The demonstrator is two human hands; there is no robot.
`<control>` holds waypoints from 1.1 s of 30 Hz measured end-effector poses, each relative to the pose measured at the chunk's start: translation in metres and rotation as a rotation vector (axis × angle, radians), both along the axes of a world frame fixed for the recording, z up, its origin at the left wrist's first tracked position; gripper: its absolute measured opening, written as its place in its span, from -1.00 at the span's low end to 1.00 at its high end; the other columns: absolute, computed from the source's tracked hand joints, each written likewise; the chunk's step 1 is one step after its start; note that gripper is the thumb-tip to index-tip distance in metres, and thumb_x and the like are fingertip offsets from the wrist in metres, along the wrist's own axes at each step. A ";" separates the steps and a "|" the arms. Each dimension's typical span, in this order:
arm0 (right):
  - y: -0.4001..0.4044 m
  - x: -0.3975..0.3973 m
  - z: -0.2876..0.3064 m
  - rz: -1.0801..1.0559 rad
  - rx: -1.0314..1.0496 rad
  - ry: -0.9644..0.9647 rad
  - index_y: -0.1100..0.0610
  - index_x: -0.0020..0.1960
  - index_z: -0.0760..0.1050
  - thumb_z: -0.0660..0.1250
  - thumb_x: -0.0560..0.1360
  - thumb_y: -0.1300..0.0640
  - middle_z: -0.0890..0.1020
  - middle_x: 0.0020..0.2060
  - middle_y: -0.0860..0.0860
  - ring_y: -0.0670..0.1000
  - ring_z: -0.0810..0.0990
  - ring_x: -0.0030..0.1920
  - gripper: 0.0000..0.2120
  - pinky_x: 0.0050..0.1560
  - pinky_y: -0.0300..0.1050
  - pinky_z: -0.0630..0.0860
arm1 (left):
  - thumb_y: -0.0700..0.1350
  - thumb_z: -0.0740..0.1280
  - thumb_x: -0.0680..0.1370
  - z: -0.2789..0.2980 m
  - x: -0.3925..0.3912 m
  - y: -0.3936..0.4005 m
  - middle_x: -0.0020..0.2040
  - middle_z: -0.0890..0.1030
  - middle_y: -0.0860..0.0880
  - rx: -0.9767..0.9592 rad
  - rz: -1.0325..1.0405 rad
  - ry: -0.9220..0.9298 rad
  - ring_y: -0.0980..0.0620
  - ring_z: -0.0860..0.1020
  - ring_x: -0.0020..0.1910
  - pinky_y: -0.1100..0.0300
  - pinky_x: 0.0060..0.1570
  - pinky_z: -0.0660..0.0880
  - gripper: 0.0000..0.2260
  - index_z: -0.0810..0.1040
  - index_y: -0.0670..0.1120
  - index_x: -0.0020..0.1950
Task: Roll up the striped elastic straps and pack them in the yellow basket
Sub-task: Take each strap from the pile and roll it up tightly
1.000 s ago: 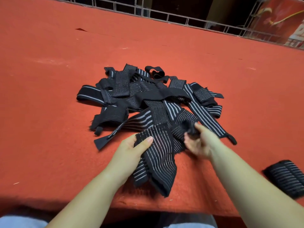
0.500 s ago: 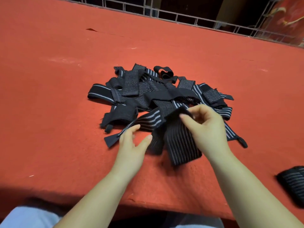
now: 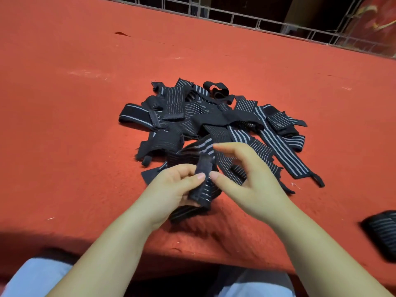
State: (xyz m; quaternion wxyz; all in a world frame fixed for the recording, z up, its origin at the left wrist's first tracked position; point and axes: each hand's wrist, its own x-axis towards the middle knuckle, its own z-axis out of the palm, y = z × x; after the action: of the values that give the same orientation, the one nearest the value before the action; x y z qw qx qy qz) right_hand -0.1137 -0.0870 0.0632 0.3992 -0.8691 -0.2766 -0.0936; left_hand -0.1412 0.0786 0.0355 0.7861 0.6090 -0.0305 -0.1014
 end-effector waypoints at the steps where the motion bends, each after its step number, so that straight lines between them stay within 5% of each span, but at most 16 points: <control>1: 0.002 -0.001 0.000 0.014 -0.020 0.036 -0.09 0.29 0.40 0.34 0.37 -0.16 0.49 0.20 -0.20 -0.27 0.41 0.25 -0.50 0.26 -0.40 0.29 | -0.14 0.27 0.48 0.001 -0.002 0.001 -0.26 0.64 -0.05 -0.028 -0.035 -0.014 0.07 0.61 -0.30 0.23 -0.30 0.55 -0.89 0.56 -0.14 -0.09; 3: 0.006 -0.002 0.002 0.045 0.013 0.184 -0.12 0.30 0.39 0.39 0.37 -0.13 0.51 0.21 -0.22 -0.27 0.43 0.25 -0.49 0.30 -0.33 0.31 | -0.15 0.31 0.47 0.002 -0.003 0.003 -0.20 0.63 -0.10 -0.115 -0.076 -0.021 0.05 0.61 -0.27 0.21 -0.27 0.56 -0.88 0.56 -0.17 -0.07; 6: 0.010 -0.003 0.000 0.089 0.079 0.324 -0.06 0.10 0.52 0.39 0.40 -0.10 0.65 -0.04 -0.15 -0.21 0.60 0.00 -0.70 0.11 -0.18 0.51 | -0.16 0.28 0.48 0.000 -0.005 0.006 -0.11 0.61 -0.16 -0.168 -0.083 -0.027 0.01 0.60 -0.19 0.16 -0.17 0.58 -0.84 0.56 -0.19 -0.01; 10: 0.008 -0.002 -0.008 0.024 0.068 0.250 0.00 0.00 0.57 0.30 0.46 -0.04 0.66 -0.16 -0.11 -0.15 0.62 -0.11 -0.82 -0.01 -0.17 0.52 | -0.14 0.25 0.45 -0.003 -0.006 0.007 -0.13 0.63 -0.11 -0.175 -0.004 0.007 0.03 0.60 -0.17 0.19 -0.16 0.59 -0.80 0.55 -0.19 0.01; 15: -0.036 0.015 -0.002 -0.298 -0.139 0.192 0.04 -0.16 0.52 0.29 0.54 0.14 0.58 -0.31 -0.10 -0.07 0.53 -0.23 -0.89 -0.21 -0.20 0.36 | -0.22 0.17 0.59 -0.013 0.000 0.018 -0.28 0.66 0.04 -0.096 0.208 0.186 0.18 0.59 -0.33 0.29 -0.31 0.50 -0.83 0.54 -0.09 -0.10; 18: -0.072 0.017 -0.001 -0.530 -0.251 0.262 0.10 -0.22 0.48 0.27 0.54 0.14 0.54 -0.33 0.00 0.07 0.49 -0.20 -0.84 -0.28 -0.11 0.27 | -0.22 0.20 0.59 -0.029 0.000 0.026 -0.38 0.61 0.04 0.101 0.215 0.300 0.18 0.54 -0.46 0.33 -0.48 0.46 -0.81 0.52 -0.08 -0.19; 23: -0.104 -0.004 -0.034 -0.869 0.018 0.287 0.17 -0.16 0.51 0.26 0.54 0.18 0.57 -0.25 0.12 0.15 0.56 -0.10 -0.87 -0.17 -0.10 0.30 | -0.20 0.30 0.54 -0.057 -0.005 0.036 -0.49 0.52 -0.01 0.756 0.227 0.211 0.13 0.44 -0.57 0.32 -0.53 0.36 -0.82 0.47 -0.12 -0.27; 28: -0.101 -0.028 -0.077 -0.928 0.007 0.369 0.21 -0.06 0.54 0.26 0.55 0.14 0.63 -0.14 0.20 0.21 0.57 -0.01 -0.85 -0.12 -0.07 0.32 | -0.07 0.33 0.48 -0.055 -0.009 0.035 -0.28 0.58 -0.01 1.180 0.293 0.135 -0.10 0.58 -0.12 0.15 -0.16 0.40 -0.87 0.48 -0.06 -0.24; 33: -0.096 -0.031 -0.075 -0.891 0.020 0.358 0.22 -0.17 0.47 0.30 0.53 -0.02 0.55 -0.34 0.10 0.16 0.53 -0.24 -0.70 -0.25 -0.02 0.32 | -0.13 0.32 0.43 -0.053 -0.016 0.031 -0.02 0.55 -0.08 1.363 0.429 0.011 -0.17 0.50 0.05 0.06 0.00 0.38 -0.86 0.44 -0.05 -0.04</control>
State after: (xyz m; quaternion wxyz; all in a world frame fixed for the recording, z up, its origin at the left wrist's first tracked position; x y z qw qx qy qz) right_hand -0.1450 -0.1826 -0.0122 0.3698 -0.9017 0.1967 -0.1070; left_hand -0.1571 0.1098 -0.0174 0.2333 0.9568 0.1644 0.0558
